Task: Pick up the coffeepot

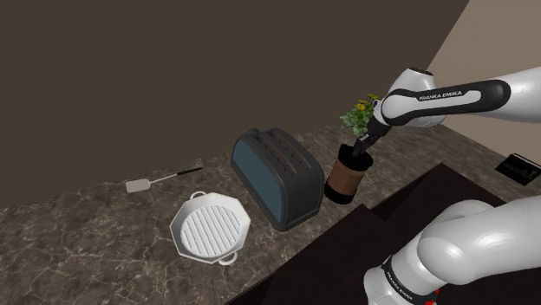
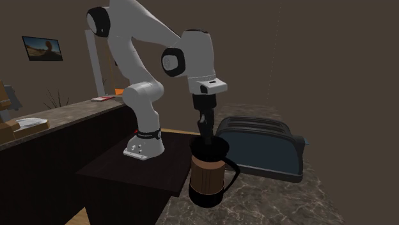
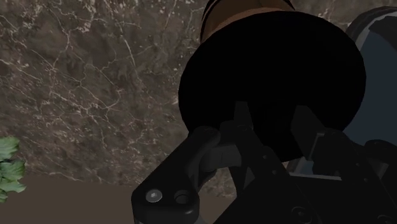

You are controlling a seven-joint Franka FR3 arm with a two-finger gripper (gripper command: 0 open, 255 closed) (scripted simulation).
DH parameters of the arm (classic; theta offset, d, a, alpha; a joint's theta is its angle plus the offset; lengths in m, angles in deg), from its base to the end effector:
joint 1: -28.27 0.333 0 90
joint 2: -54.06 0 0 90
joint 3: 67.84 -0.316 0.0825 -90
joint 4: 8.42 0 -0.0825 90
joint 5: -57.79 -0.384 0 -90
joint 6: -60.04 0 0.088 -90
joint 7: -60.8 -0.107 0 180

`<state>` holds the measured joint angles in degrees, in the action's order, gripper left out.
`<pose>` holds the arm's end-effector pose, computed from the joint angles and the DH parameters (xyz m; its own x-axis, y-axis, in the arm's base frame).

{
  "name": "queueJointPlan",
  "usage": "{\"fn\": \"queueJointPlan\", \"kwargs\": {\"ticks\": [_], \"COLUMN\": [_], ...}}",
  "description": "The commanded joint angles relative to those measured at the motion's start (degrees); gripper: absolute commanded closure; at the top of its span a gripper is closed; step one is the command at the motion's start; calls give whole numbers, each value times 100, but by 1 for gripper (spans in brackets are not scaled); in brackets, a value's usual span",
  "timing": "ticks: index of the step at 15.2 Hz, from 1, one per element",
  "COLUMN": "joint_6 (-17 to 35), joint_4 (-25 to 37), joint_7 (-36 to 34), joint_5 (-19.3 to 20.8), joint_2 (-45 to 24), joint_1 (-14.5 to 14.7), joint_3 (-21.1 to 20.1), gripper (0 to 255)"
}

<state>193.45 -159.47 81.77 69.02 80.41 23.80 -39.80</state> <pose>0.3413 -0.2146 0.3887 0.9905 -0.0418 0.1307 -0.0412 -0.9991 -0.0071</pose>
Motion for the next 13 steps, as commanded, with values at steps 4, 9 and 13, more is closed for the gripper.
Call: {"fn": "queueJointPlan", "kwargs": {"ticks": [4,9,13], "joint_6": [-459,-900,-1085], "joint_4": [267,531,653], "joint_7": [-33,-70,-82], "joint_5": [1,-13,-22], "joint_2": [214,394,458], "joint_1": [-22,-31,-31], "joint_3": [-97,-196,-236], "gripper": [255,255,255]}}
